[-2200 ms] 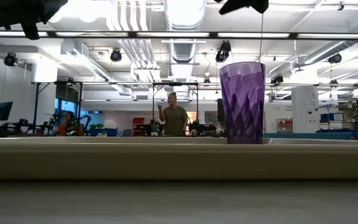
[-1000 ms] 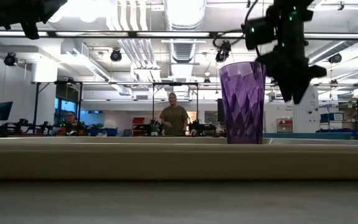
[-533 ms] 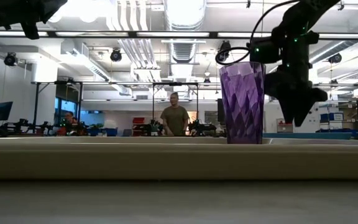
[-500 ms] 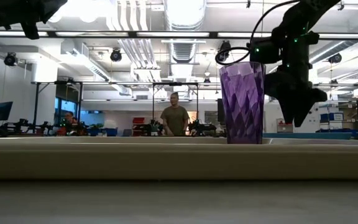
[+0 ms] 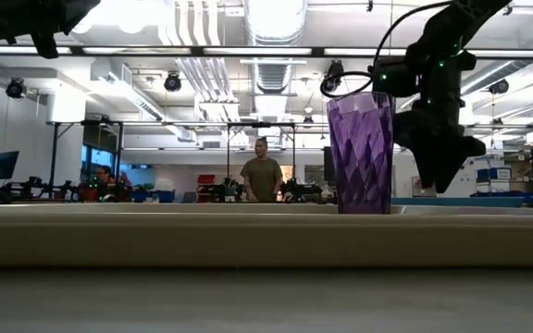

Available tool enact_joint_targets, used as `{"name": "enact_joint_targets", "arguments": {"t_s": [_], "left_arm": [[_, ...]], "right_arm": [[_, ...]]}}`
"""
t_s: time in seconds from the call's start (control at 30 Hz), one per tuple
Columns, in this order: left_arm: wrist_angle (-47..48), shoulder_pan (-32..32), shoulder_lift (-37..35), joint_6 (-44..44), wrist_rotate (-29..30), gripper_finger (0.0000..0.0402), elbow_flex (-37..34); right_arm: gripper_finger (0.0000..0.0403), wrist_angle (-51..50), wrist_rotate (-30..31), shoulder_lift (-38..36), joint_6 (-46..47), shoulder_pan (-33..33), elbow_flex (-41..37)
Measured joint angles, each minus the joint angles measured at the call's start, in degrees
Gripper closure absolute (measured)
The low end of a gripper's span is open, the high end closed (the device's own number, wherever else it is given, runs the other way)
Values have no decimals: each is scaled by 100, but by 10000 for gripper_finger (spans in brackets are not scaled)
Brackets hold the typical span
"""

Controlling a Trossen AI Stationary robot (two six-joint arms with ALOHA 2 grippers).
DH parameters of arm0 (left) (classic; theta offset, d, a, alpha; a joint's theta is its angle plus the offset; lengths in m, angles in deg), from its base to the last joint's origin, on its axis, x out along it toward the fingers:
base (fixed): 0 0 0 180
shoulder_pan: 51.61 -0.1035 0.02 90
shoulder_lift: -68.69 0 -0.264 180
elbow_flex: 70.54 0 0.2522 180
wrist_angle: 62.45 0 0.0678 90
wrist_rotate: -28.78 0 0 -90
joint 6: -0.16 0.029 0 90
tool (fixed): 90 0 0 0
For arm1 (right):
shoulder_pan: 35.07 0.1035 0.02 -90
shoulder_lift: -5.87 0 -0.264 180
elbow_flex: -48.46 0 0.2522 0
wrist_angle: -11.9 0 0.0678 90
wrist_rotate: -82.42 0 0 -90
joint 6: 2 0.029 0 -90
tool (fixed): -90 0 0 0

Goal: Pick and place plate/cup/fork/spoon on tray
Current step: Put the blue plate on the white tray to the bottom right of the violet cup

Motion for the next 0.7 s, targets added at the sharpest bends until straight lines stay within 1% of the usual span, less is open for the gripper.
{"name": "enact_joint_targets", "arguments": {"t_s": [0.43, 0.53, 0.7], "left_arm": [[0, -1, 0, 2, 0, 402, 0], [0, 1, 0, 0, 0, 402, 0], [-1, 1, 0, -1, 0, 402, 2]], "right_arm": [[248, 567, -45, 0, 68, 137, -386], [256, 782, -44, 0, 71, 164, -477], [283, 967, -36, 0, 118, 164, -594]]}}
